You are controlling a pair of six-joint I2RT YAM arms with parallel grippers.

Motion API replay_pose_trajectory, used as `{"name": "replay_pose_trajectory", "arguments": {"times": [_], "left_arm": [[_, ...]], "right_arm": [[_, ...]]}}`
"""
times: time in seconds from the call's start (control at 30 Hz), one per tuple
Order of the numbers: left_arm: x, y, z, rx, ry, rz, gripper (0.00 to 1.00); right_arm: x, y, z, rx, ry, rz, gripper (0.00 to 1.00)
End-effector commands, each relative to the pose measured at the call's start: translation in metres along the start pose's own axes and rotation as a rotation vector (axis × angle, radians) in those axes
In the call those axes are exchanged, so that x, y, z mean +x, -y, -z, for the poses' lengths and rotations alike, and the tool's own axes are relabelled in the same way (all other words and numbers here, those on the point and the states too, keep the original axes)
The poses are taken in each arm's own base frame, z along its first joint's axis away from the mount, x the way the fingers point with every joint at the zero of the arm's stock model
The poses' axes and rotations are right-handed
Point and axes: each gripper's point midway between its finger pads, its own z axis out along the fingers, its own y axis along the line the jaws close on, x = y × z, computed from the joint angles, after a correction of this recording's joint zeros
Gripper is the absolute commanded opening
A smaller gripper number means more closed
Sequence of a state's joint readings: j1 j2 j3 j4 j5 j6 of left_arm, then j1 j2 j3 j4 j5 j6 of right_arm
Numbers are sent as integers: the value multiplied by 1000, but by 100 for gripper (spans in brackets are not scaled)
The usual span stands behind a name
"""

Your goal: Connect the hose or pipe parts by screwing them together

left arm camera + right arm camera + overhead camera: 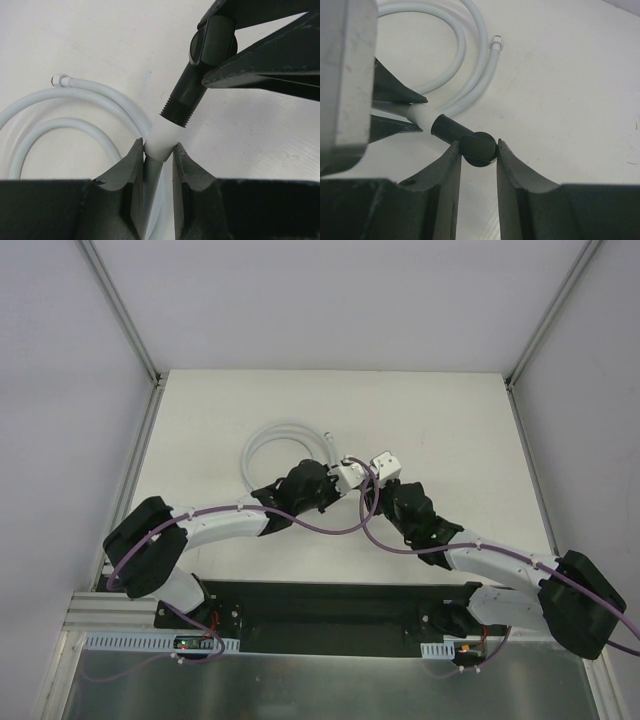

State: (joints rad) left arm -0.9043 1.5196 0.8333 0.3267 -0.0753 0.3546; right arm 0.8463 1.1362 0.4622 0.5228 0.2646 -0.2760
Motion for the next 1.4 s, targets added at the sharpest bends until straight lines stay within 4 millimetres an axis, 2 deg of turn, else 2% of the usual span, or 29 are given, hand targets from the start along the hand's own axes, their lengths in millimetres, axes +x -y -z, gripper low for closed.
{"name": "replay_pose_trajectory", "arguments": {"times": [0.0, 0.1, 0.23, 0.4, 0.63, 0.9, 1.03, 1.2, 1.37], "left_arm": [[-56, -15, -3, -96, 225, -30, 0], [-53, -16, -4, -121, 218, -58, 0], [-57, -10, -5, -123, 242, -95, 0], [-53, 1, -7, -87, 238, -144, 0], [-51, 14, -8, -65, 236, -193, 0], [-46, 15, -7, -74, 235, -223, 0], [-46, 17, -4, -63, 249, -211, 0], [-51, 33, -1, 27, 292, -196, 0], [-45, 37, -1, 45, 285, -236, 0]], "right_arm": [[-66, -96, 28, -455, 173, -219, 1], [-74, -97, 31, -468, 186, -250, 1], [-80, -101, 31, -490, 200, -276, 1], [-84, -105, 35, -513, 203, -333, 1], [-86, -98, 37, -506, 244, -312, 1], [-96, -101, 39, -532, 265, -345, 1], [-92, -97, 43, -555, 278, -361, 1], [-96, -96, 50, -604, 284, -381, 1], [-92, -93, 51, -633, 243, -416, 1]]}}
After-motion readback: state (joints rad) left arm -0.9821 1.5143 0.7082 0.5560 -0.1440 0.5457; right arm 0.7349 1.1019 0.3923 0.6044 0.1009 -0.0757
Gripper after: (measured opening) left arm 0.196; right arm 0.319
